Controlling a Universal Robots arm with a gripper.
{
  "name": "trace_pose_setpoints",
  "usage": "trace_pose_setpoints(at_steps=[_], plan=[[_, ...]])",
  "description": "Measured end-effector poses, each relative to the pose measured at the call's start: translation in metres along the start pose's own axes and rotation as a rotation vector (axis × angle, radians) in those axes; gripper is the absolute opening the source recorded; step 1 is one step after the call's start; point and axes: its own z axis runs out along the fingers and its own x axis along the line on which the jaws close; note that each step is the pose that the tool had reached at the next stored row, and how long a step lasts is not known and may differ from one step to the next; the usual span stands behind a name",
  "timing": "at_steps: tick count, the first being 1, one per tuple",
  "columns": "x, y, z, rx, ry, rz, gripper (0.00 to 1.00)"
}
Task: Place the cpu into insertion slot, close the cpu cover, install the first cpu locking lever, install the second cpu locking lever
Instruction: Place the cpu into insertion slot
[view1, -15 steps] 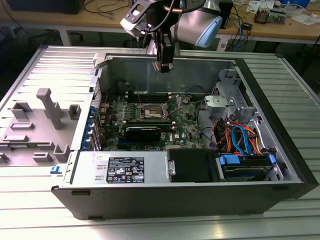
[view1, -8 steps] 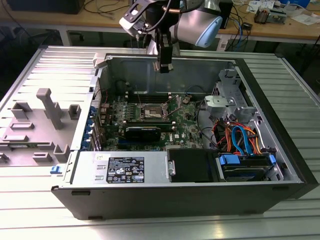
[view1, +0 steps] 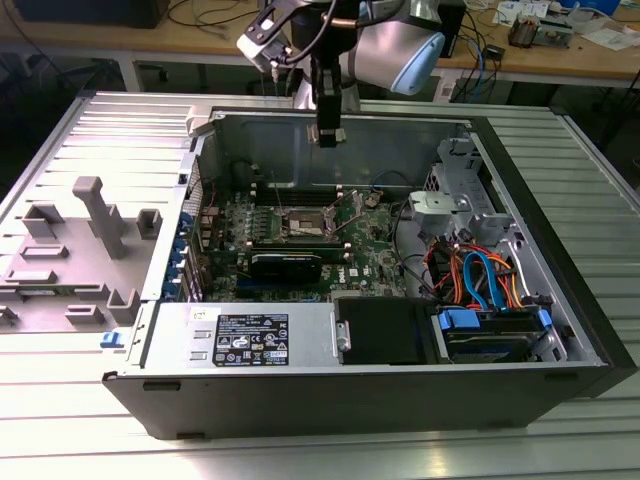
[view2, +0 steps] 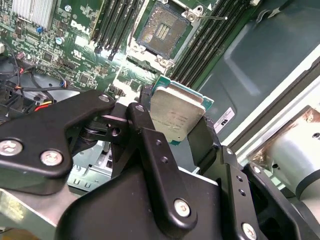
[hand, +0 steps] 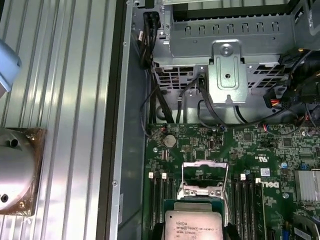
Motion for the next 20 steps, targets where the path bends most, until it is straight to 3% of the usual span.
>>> trace_pose_setpoints(at_steps=[4, 15, 20], plan=[[-0.0006, -0.0005, 0.0019, -0.0001, -0.0007, 0.007, 0.54], [-0.0053, -0.0120, 0.0026, -0.0002, -0.0006, 0.007, 0.54], [-0.0053, -0.0124, 0.0025, 0.0002, -0.0006, 0.007, 0.54]])
